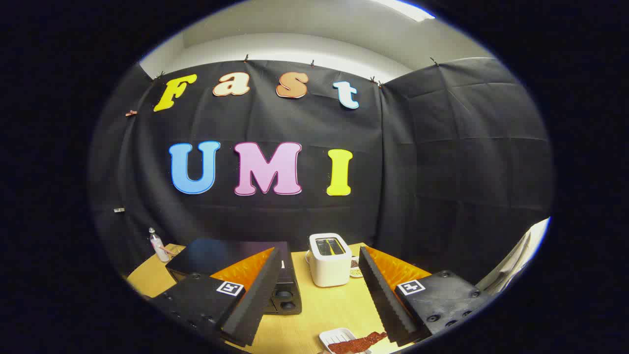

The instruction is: Open the toaster oven, put the food inside, and close the toaster oven door.

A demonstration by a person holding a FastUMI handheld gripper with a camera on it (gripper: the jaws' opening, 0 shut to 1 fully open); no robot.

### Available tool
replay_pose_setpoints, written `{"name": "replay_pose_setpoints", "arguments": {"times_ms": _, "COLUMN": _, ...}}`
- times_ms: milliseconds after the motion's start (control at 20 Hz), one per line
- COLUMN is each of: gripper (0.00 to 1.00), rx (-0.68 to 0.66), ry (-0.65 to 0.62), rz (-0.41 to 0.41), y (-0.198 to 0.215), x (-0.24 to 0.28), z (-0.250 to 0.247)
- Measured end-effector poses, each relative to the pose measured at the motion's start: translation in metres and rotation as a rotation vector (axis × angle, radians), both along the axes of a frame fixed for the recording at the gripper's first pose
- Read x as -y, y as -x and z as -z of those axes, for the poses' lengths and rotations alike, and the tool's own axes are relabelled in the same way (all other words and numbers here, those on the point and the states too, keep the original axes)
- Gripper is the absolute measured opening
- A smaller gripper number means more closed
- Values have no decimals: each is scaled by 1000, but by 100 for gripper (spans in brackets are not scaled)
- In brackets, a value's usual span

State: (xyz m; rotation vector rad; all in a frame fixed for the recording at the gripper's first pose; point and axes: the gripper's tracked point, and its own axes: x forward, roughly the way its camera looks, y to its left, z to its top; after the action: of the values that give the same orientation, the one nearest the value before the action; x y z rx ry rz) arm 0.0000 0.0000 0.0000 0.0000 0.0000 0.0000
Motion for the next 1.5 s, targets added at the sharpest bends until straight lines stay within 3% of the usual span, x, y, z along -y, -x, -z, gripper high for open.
{"name": "replay_pose_setpoints", "arguments": {"times_ms": 300, "gripper": 97, "rx": -30, "ry": -7, "rz": 67, "y": 30, "x": -5, "z": 9}}
{"name": "replay_pose_setpoints", "arguments": {"times_ms": 600, "gripper": 97, "rx": -31, "ry": 13, "rz": 49, "y": 41, "x": -29, "z": 10}}
{"name": "replay_pose_setpoints", "arguments": {"times_ms": 1100, "gripper": 97, "rx": -52, "ry": -16, "rz": -113, "y": 20, "x": -112, "z": 10}}
{"name": "replay_pose_setpoints", "arguments": {"times_ms": 1300, "gripper": 97, "rx": -91, "ry": -54, "rz": -175, "y": -2, "x": -163, "z": 26}}
{"name": "replay_pose_setpoints", "arguments": {"times_ms": 1500, "gripper": 97, "rx": -157, "ry": -8, "rz": -250, "y": -21, "x": -207, "z": 67}}
